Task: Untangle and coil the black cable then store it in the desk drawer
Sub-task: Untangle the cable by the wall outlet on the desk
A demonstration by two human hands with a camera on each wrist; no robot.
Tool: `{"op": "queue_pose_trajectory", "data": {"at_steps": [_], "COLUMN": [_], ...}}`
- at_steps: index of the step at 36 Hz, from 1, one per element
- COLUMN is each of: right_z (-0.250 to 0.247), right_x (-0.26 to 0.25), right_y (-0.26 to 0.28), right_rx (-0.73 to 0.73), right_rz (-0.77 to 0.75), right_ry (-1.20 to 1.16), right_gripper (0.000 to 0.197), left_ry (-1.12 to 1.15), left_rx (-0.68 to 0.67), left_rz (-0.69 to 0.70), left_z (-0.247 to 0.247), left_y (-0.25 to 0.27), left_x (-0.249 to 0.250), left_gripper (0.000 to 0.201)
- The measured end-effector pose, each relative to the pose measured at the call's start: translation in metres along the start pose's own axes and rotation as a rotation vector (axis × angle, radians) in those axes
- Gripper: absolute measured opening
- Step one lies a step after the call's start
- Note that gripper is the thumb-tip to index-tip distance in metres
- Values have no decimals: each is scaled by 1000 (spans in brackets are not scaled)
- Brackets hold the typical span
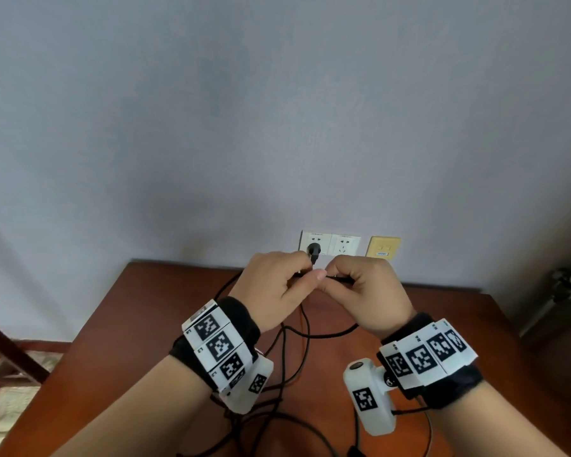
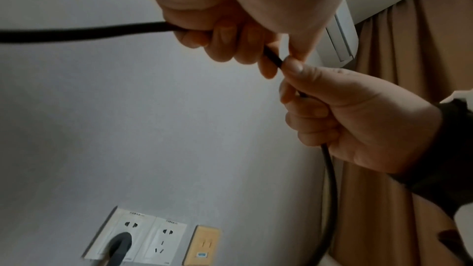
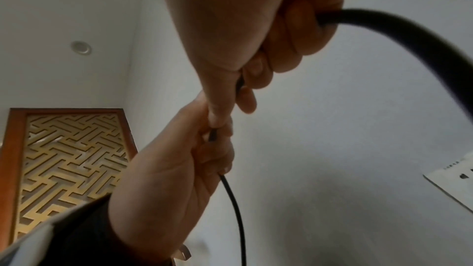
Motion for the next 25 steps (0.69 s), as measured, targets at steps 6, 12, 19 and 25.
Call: {"op": "queue_pose_trajectory", "data": {"at_steps": [6, 12, 19, 25], "right_z": [-9, -18, -30, -33], "right_x": [4, 7, 18, 39], "right_y": [-3, -7, -4, 10], "right_rx": [29, -1, -45, -26], "right_rz": [24, -10, -20, 55], "right_ry": [-62, -20, 73, 59], "right_gripper": [31, 34, 43, 45], "left_ry": [-24, -93, -133, -188], "left_rx": [46, 96, 140, 142], "left_rz": [-22, -25, -82, -151], "left_z": [-18, -37, -56, -59], "left_y": [-3, -4, -2, 3], "left_x": [-13, -28, -53, -75], "left_gripper": [36, 42, 42, 41]}}
Point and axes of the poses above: each hand's wrist, its own y-axis away from the middle knuckle, its own z-axis out of the palm, x = y × z, the point moved 10 cm from there along -y, towards the middle knuckle, and after that the axes turned 15 degrees about -z, right-handed, at the moved point
